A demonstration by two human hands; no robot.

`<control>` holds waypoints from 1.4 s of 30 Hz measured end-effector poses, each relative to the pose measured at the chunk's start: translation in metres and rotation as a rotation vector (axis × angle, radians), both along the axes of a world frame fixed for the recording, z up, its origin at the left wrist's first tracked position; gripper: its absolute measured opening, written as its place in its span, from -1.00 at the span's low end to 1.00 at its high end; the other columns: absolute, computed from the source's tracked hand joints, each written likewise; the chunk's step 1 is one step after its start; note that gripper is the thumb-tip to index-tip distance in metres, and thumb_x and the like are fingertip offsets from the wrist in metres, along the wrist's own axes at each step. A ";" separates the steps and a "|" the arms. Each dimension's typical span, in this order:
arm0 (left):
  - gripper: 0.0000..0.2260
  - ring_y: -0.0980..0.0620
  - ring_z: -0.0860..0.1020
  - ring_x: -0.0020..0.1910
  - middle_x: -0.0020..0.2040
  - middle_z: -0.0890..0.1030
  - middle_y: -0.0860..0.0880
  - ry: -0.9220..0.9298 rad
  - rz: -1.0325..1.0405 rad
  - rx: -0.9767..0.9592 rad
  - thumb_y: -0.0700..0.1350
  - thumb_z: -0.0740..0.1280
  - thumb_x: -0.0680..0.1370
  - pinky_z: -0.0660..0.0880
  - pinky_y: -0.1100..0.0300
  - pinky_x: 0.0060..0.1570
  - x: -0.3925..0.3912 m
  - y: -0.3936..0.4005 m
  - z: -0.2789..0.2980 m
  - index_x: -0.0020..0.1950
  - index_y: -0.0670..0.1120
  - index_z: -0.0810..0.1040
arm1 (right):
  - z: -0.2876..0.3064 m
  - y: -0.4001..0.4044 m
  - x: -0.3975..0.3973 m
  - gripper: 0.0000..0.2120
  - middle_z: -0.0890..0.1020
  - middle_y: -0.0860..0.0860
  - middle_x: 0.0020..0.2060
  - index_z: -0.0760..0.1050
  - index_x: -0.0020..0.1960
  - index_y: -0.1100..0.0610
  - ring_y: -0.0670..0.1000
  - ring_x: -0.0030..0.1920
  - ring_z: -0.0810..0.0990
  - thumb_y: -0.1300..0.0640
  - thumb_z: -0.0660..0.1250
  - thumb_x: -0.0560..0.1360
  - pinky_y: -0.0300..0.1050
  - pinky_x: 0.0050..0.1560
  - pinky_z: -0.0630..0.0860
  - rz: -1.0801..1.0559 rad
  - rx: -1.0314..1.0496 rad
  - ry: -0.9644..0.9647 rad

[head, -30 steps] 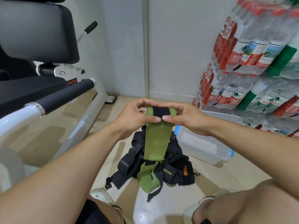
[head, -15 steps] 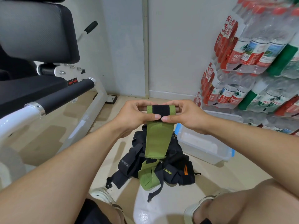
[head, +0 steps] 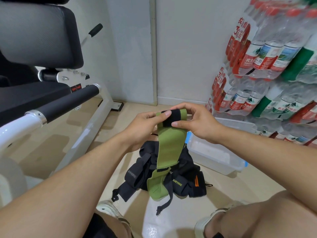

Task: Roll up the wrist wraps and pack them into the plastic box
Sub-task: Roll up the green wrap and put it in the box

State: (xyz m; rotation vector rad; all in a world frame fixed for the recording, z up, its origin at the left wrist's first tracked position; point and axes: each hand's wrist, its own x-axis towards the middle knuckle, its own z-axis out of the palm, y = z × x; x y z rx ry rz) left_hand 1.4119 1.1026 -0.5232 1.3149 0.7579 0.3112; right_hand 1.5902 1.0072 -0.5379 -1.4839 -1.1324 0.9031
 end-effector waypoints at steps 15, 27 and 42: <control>-0.64 -0.10 0.68 0.12 0.23 0.64 -0.13 -0.118 0.123 0.062 -0.38 0.53 0.42 0.62 -0.01 0.16 0.000 0.012 -0.003 0.18 -0.17 0.64 | -0.001 0.001 0.006 -0.51 0.69 0.08 0.21 0.56 0.33 0.06 0.09 0.21 0.68 0.11 0.49 0.41 0.02 0.32 0.56 0.115 -0.154 0.364; -0.58 -0.08 0.72 0.03 0.18 0.68 -0.16 -0.134 0.074 0.007 -0.38 0.50 0.45 0.66 0.09 -0.03 -0.002 0.010 -0.003 0.29 -0.18 0.60 | 0.000 -0.001 0.003 -0.47 0.72 0.14 0.12 0.52 0.33 0.14 0.20 0.14 0.71 0.24 0.54 0.39 0.21 0.24 0.60 0.066 -0.147 0.254; -0.80 -0.03 0.67 -0.17 -0.07 0.66 -0.07 -0.058 0.075 -0.043 -0.02 0.41 0.59 0.63 0.05 -0.09 0.002 0.007 -0.001 0.11 -0.12 0.59 | -0.002 0.001 0.000 -0.65 0.70 0.03 0.05 0.52 0.11 0.13 0.00 -0.17 0.73 0.42 0.51 0.44 -0.17 -0.33 0.60 -0.014 -0.080 0.149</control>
